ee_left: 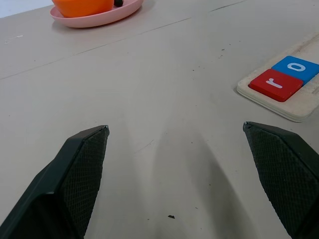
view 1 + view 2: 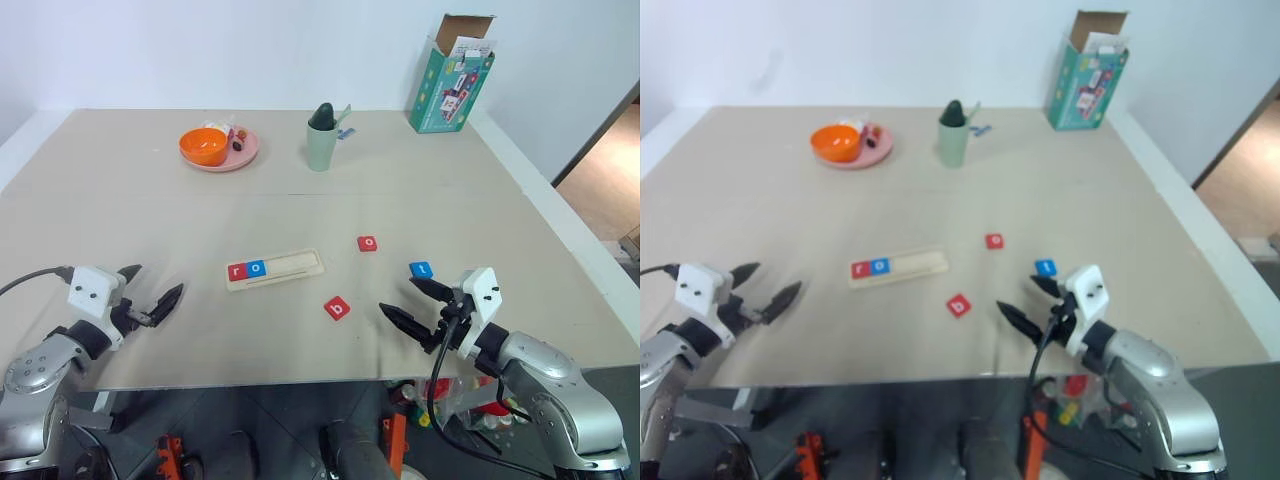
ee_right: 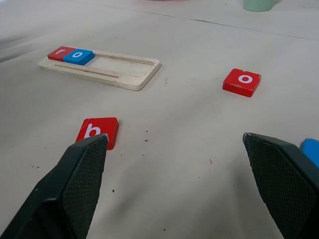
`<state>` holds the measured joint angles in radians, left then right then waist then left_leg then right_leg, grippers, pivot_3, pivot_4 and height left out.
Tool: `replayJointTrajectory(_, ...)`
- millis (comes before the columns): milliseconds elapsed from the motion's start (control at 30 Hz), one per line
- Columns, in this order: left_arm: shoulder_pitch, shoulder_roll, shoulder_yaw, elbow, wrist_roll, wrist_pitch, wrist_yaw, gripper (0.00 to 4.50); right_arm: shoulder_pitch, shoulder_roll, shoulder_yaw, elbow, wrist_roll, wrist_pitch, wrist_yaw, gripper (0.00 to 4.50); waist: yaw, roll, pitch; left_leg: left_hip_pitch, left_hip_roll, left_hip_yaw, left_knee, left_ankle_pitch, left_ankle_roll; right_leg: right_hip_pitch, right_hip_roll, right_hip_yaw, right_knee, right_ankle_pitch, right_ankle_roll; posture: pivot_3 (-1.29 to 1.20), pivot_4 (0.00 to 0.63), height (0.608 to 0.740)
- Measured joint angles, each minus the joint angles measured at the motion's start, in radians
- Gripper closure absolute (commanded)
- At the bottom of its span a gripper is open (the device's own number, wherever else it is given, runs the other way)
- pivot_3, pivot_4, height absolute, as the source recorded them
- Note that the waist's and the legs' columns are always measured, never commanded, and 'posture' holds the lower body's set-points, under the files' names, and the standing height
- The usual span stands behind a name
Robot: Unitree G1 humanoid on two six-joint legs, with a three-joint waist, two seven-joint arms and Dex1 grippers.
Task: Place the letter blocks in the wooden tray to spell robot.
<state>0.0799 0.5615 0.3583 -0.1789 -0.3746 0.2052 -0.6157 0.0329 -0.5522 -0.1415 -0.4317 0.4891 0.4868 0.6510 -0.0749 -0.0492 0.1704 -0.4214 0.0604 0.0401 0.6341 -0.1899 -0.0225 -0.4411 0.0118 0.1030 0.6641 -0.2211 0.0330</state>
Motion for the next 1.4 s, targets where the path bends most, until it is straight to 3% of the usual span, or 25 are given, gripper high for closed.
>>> replayJointTrajectory(400,-0.003,0.017,-0.010,-0.016,-0.060,0.045,-0.095,0.00,-0.040,-0.018,0.001,0.001,0.008,0.055,0.006,0.03,0.000,0.000,0.000,0.000,0.000,0.000,0.000,0.000,0.000,0.000,0.000,0.000,0.000,0.000,0.000,0.00,0.150,0.740)
replayJointTrajectory(533,-0.039,0.077,-0.042,-0.009,-0.075,0.060,-0.179,0.00,-0.041,-0.018,0.003,0.001,0.019,0.062,0.028,0.03,0.000,0.000,0.000,0.000,0.000,0.000,0.000,0.000,0.000,0.000,0.000,0.000,0.000,0.000,0.000,0.00,0.150,0.740)
replayJointTrajectory(667,-0.324,0.175,-0.165,0.152,-0.035,0.046,-0.339,0.00,-0.153,-0.034,0.052,0.027,0.026,0.031,0.121,0.03,0.002,-0.001,0.001,-0.001,-0.002,-0.003,0.001,0.001,0.001,0.000,0.000,-0.002,-0.001,0.000,0.000,0.00,0.150,0.740)
replayJointTrajectory(867,-0.634,0.162,-0.338,0.451,0.023,0.059,-0.526,0.00,-0.223,-0.037,0.110,0.114,-0.007,-0.028,0.178,0.03,-0.003,-0.001,0.001,-0.002,-0.004,-0.002,0.002,0.001,0.002,0.000,0.000,0.000,0.000,0.001,0.002,0.00,0.150,0.740)
replayJointTrajectory(967,-0.726,0.141,-0.403,0.557,0.047,0.071,-0.597,0.00,-0.258,-0.026,0.134,0.139,-0.026,-0.052,0.180,0.03,-0.002,-0.001,0.001,-0.003,-0.003,-0.005,0.001,-0.002,0.003,-0.001,0.002,0.000,0.001,0.000,0.008,0.00,0.150,0.740)
replayJointTrajectory(1133,-0.859,0.083,-0.488,0.724,0.117,0.041,-0.689,0.00,-0.324,0.022,0.173,0.149,-0.038,-0.073,0.177,0.03,0.002,0.000,0.001,-0.005,-0.003,-0.012,0.000,-0.006,0.005,-0.001,0.004,-0.005,0.002,-0.003,0.005,0.00,0.150,0.740)
replayJointTrajectory(1400,-0.922,0.033,-0.546,0.853,0.215,-0.076,-0.744,0.00,-0.345,0.056,0.188,0.167,-0.061,-0.088,0.172,0.03,0.006,0.000,0.001,-0.007,-0.004,-0.012,0.002,-0.007,0.005,0.000,0.004,-0.005,0.002,-0.004,0.008,0.00,0.150,0.740)
